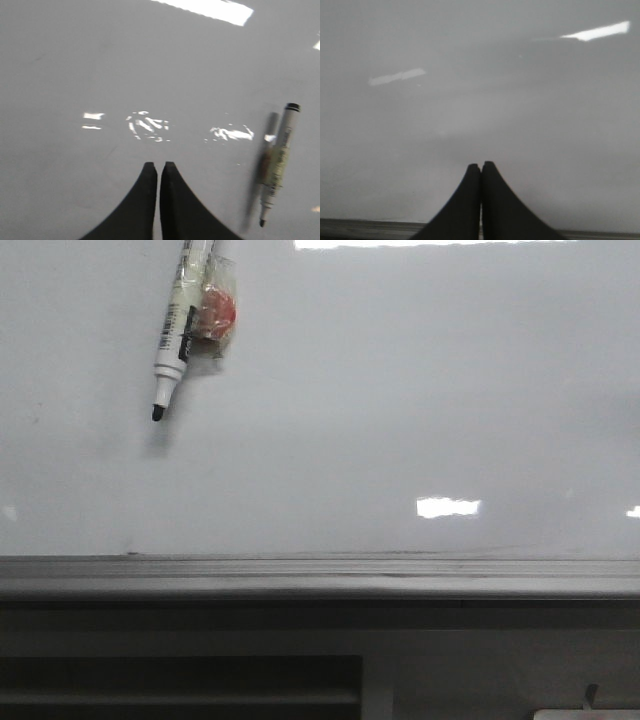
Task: Write number 2 on whiteboard
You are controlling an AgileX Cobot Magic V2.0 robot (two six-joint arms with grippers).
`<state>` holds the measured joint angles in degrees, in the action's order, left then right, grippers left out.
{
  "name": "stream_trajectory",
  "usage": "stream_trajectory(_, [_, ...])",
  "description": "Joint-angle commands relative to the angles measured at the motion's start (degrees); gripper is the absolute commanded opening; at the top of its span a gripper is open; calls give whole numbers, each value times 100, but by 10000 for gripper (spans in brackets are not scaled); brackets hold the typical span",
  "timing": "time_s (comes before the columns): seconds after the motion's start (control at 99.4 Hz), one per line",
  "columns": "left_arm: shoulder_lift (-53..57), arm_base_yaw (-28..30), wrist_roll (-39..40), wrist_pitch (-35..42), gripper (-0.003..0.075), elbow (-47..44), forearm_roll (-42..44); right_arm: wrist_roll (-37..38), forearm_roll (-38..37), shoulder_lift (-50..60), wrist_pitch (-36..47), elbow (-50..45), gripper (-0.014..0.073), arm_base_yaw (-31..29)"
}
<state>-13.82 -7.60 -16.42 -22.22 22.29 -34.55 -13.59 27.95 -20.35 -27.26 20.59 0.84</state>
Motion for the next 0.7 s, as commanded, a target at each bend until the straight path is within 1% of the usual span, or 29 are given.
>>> stream_trajectory(0.0, [-390,-506,-342,244,-19,357,-92,-142,-1,-339,184,411,-33,119])
stream_trajectory(0.03, [-513,-651,-393,267,-19,387,-92,-189,-1,-380,140,455,-11,174])
stream_trajectory(0.05, [-563,-756,-393,281,-17,384,-92,-213,11,-396,138,473,13,203])
stream_trajectory(0.07, [-659,-859,-393,338,-10,394,-106,-222,11,-421,113,502,57,218])
stream_trajectory(0.081, [-685,-894,-393,332,-10,394,-106,-222,11,-420,100,502,57,230])
stream_trajectory(0.121, [-813,-1088,-393,381,20,394,-169,-222,11,-423,78,541,144,253])
stream_trajectory(0.131, [-865,-1119,-393,404,27,394,-185,-222,22,-423,78,539,177,266])
stream_trajectory(0.151, [-945,-1208,-393,436,52,394,-234,-222,34,-423,78,539,212,266])
stream_trajectory(0.201, [-1131,-1405,-393,548,122,394,-404,-222,59,-423,88,539,349,277])
stream_trajectory(0.252, [-1310,-1597,-393,747,218,394,-524,-222,121,-423,88,539,433,277])
stream_trajectory(0.272, [-1387,-1675,-393,811,243,394,-567,-222,157,-423,88,539,453,277])
stream_trajectory(0.322, [-1567,-1857,-393,1077,333,394,-655,-222,185,-423,88,539,468,277])
stream_trajectory(0.382, [-1802,-2096,-406,1303,395,438,-667,-222,207,-423,88,539,468,277])
stream_trajectory(0.543, [-2515,-2703,-633,1595,398,756,-632,-222,312,-423,100,539,468,277])
stream_trajectory(0.584, [-2743,-2844,-633,1778,398,854,-607,-222,321,-423,100,539,468,277])
stream_trajectory(0.694, [-3384,-3070,-633,2164,398,1069,-568,-222,340,-423,100,539,468,277])
